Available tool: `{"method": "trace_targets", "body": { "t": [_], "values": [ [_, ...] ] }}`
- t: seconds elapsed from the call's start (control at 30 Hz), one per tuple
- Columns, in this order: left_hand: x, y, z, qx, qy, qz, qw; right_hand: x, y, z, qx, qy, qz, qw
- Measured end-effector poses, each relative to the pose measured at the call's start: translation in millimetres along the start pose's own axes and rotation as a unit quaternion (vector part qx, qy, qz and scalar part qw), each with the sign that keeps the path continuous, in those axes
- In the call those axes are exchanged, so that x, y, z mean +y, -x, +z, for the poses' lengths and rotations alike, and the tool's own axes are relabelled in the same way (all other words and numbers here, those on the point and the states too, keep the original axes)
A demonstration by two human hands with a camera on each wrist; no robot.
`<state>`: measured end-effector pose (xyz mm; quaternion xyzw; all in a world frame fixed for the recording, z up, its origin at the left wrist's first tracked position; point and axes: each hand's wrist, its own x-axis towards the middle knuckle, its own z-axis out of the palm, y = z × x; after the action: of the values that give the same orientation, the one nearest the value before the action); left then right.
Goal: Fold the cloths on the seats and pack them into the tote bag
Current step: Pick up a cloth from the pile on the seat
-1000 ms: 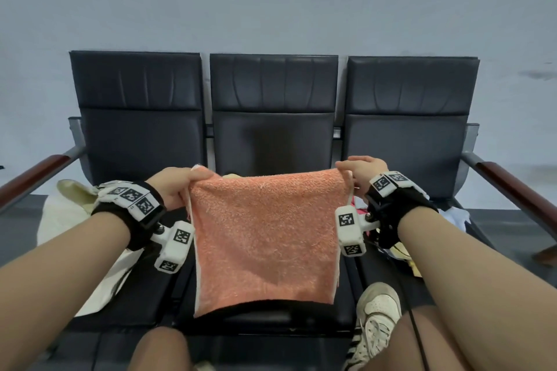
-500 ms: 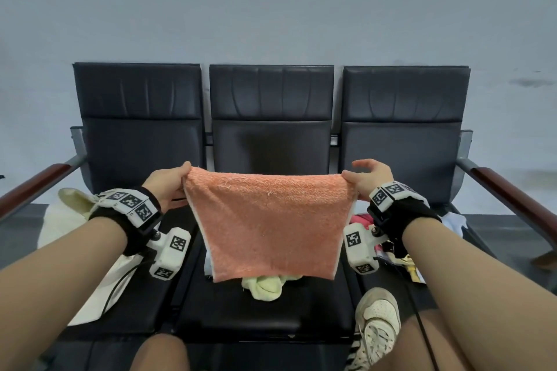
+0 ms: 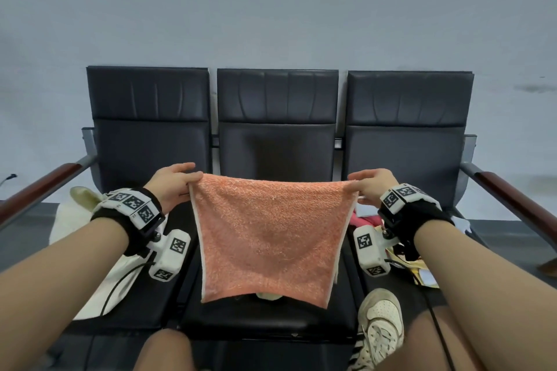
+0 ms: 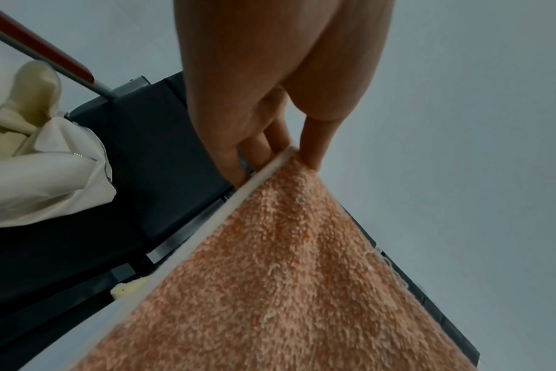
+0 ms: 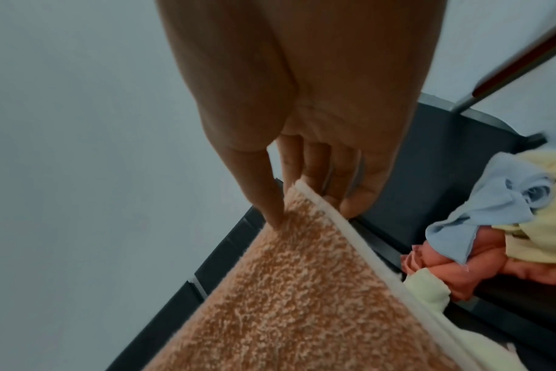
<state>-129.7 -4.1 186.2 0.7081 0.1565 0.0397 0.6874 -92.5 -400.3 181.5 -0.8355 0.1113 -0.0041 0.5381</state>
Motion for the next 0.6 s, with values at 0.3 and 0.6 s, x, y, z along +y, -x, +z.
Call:
{"method": "trace_targets", "body": {
  "t": [0.3,0.6],
  "values": [
    [9,32,-12,-0.014,-0.125,0.083,0.989,-16,36,-9,0.042,0.239,-0.053,0.969],
    [29,71,-32,-0.015,-0.284,0.178,0.942,-38,80,-34,0.074,0.293,-0.108,0.947]
  ]
}}
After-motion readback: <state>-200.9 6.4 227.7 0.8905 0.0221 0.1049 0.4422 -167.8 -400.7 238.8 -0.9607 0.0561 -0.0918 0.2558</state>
